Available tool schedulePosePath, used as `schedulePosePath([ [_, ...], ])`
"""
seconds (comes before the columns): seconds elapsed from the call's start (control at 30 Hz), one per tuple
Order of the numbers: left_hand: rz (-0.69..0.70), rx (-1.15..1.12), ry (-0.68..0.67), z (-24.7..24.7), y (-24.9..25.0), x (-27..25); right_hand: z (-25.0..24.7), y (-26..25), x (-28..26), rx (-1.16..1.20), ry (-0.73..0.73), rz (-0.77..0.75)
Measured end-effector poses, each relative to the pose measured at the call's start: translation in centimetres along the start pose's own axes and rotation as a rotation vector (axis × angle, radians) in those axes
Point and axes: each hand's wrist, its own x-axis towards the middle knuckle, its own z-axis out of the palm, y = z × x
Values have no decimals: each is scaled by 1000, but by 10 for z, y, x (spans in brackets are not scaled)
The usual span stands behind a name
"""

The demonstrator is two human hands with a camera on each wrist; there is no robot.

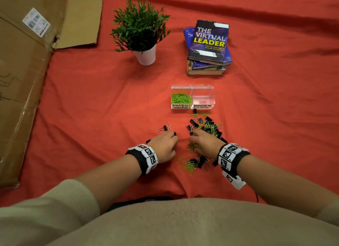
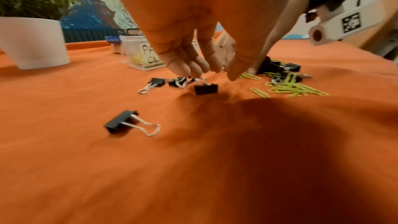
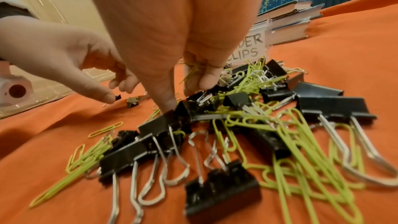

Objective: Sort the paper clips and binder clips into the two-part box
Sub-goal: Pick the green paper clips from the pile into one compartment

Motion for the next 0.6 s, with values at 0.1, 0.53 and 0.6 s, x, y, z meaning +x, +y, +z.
schedulePosePath([
  [0.1, 19, 8, -87, 9, 14, -3, 2, -1, -2, -43, 12, -1],
  [0.53, 91, 58, -132, 21, 38, 0, -18, 6, 4, 504, 84, 291],
  [0.6, 89, 64, -134, 21, 37, 1, -32, 8, 8, 814, 38, 338],
])
